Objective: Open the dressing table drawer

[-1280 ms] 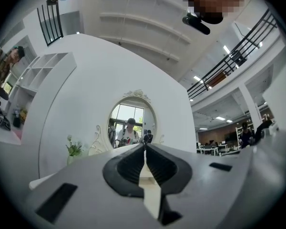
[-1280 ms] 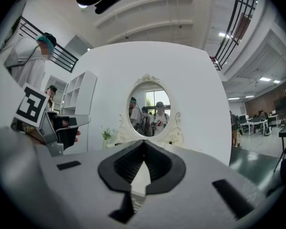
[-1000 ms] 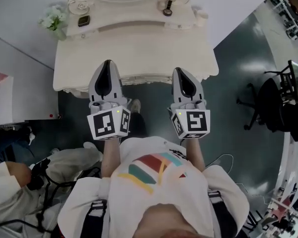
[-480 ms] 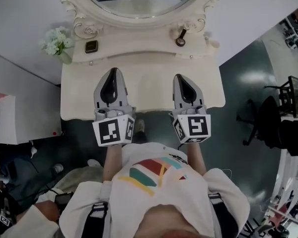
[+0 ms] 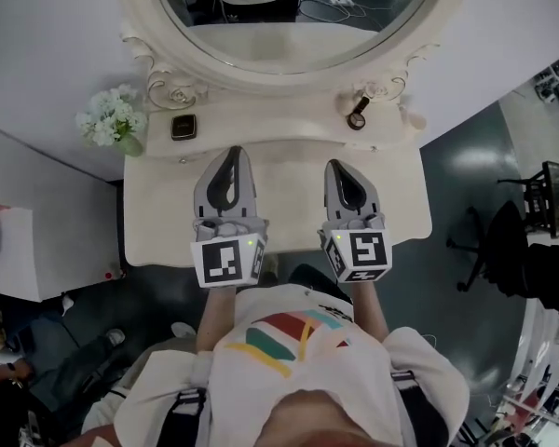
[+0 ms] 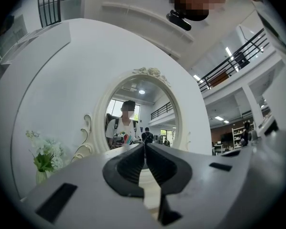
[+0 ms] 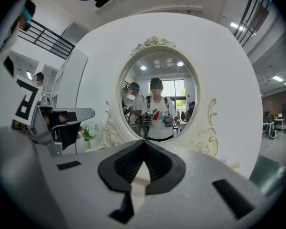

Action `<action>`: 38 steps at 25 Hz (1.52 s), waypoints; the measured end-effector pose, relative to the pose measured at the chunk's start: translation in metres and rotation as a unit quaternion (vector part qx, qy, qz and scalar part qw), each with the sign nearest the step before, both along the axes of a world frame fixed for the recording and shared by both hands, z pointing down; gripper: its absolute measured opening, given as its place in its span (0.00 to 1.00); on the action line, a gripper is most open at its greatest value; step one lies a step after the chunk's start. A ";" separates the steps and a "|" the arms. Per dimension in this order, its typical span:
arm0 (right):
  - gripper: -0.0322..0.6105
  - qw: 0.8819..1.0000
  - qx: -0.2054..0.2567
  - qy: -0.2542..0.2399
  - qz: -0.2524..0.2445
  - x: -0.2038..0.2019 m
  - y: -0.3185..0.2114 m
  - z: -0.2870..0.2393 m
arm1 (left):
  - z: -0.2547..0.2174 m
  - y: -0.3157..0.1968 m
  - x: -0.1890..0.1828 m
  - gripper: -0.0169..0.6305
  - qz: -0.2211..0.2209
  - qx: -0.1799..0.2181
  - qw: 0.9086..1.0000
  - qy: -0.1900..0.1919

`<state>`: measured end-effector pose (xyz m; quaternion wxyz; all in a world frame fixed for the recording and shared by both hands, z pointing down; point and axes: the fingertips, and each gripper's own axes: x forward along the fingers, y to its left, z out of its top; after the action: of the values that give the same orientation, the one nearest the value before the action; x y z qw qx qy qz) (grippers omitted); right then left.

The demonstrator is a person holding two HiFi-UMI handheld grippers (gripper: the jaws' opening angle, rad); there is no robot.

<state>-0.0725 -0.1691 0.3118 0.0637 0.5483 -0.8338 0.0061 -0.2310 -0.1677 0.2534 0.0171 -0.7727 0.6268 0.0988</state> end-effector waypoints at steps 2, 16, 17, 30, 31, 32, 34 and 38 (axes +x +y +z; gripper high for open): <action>0.05 1.000 -0.002 -0.004 -0.003 -0.001 -0.005 0.000 | 0.002 -0.006 -0.001 0.05 -0.001 -0.002 1.000 0.000; 0.05 0.998 -0.013 -0.051 -0.017 0.011 -0.034 0.000 | 0.004 -0.032 0.021 0.05 -0.014 -0.007 1.000 -0.015; 0.05 0.998 -0.012 -0.050 -0.020 0.012 -0.036 -0.001 | 0.004 -0.035 0.023 0.05 -0.015 -0.007 1.000 -0.016; 0.05 0.999 -0.029 -0.040 -0.017 0.039 -0.059 0.012 | 0.010 -0.053 0.059 0.05 -0.007 -0.010 1.000 -0.023; 0.05 0.999 -0.032 -0.039 -0.017 0.041 -0.060 0.013 | 0.010 -0.054 0.061 0.05 -0.006 -0.010 1.000 -0.024; 0.05 0.999 -0.035 -0.038 -0.017 0.044 -0.062 0.015 | 0.010 -0.055 0.064 0.05 -0.004 -0.009 1.000 -0.025; 0.05 0.998 -0.039 -0.038 -0.014 0.051 -0.065 0.017 | 0.013 -0.056 0.070 0.05 0.001 -0.011 1.000 -0.028; 0.08 0.999 -0.042 -0.030 -0.006 0.066 -0.070 0.021 | 0.019 -0.059 0.081 0.05 0.011 -0.017 0.999 -0.035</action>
<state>-0.0062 -0.2390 0.3328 0.0620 0.5398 -0.8375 0.0574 -0.1499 -0.2264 0.2727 0.0245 -0.7826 0.6190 0.0611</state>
